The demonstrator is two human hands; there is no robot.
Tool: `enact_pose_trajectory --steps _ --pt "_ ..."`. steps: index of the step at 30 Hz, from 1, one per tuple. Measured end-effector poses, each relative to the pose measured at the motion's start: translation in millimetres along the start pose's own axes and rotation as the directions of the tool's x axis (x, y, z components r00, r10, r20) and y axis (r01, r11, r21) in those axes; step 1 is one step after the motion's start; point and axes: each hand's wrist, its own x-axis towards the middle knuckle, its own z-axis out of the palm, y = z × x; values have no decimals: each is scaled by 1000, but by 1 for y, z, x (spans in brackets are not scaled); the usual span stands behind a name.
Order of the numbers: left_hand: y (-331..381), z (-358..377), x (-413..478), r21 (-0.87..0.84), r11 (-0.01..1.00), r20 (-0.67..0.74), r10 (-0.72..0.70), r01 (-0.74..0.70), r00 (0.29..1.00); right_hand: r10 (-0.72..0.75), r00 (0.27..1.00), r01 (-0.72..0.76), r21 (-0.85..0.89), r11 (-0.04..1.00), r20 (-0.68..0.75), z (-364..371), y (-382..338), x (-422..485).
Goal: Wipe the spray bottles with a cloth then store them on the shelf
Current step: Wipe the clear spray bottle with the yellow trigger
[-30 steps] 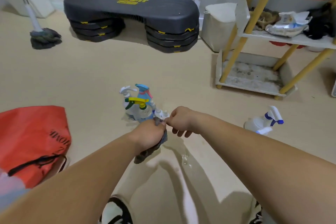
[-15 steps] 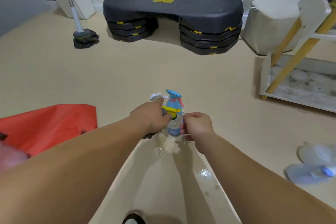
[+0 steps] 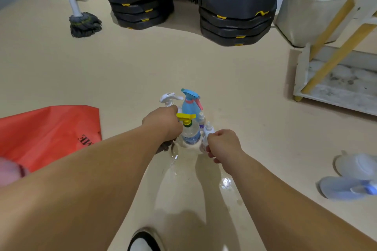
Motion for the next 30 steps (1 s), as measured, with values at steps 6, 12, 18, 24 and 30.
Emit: enact_pose_trajectory --steps 6,12,18,24,30 --pt "9 -2 -17 136 990 47 -32 25 998 11 993 16 -219 976 120 -5 6 -5" --pt "31 -14 -54 300 947 -48 131 -111 990 -59 980 111 -274 955 191 -10 8 -30" --pt "33 -55 -94 84 989 -50 129 -125 990 -214 977 204 -280 938 -4 -18 1 -76" --pt "70 -92 -166 -101 977 -233 162 -189 959 -494 841 430 -282 858 -220 -38 -22 -136" --pt "99 -121 -220 -239 918 -386 211 -318 898 -651 712 436 -560 705 -265 -89 -49 -171"
